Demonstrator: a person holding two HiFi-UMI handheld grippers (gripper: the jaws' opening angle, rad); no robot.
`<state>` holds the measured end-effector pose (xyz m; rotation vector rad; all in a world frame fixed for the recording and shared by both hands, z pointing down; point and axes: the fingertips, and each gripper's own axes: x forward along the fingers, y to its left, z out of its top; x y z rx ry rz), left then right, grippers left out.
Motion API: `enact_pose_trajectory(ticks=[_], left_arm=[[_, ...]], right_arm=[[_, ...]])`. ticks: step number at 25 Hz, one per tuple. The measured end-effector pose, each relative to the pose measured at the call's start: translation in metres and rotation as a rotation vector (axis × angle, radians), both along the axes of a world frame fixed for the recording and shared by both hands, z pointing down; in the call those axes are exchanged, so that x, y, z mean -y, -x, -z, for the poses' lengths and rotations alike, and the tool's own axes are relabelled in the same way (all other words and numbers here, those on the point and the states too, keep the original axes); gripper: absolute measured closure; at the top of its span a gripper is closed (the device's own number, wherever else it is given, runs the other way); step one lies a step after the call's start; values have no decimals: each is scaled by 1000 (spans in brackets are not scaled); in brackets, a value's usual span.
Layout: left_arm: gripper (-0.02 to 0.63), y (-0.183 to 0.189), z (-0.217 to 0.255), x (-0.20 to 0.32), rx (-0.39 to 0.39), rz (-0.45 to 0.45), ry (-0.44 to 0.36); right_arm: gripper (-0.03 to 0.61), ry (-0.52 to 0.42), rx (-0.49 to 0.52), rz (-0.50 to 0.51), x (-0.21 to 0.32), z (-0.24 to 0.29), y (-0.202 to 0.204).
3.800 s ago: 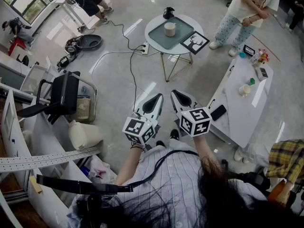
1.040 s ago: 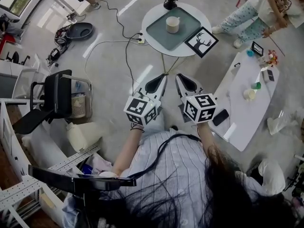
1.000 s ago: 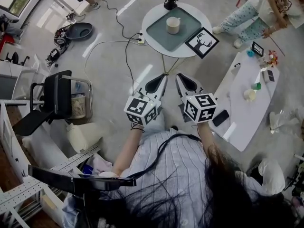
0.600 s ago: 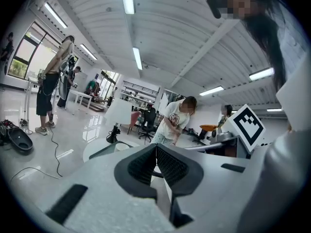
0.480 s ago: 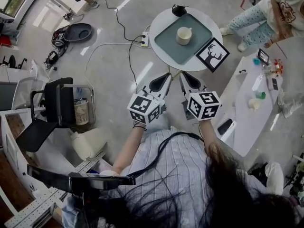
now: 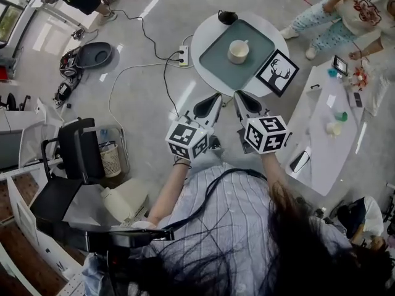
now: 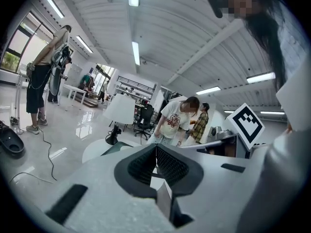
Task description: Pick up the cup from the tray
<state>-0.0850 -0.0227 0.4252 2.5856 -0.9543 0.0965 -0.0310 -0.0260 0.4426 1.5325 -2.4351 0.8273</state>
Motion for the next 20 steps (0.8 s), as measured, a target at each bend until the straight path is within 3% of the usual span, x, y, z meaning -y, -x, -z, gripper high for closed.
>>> enact_pose_trajectory(ticks=[8,20], left_arm=[[600,-11,-5,14,-26,-29,15],[600,-17,-27,51,-9,11,66]], right_arm=[[537,7,-37,-41,7,2,-17],[537,44,-60,-18,52,-22,-39]])
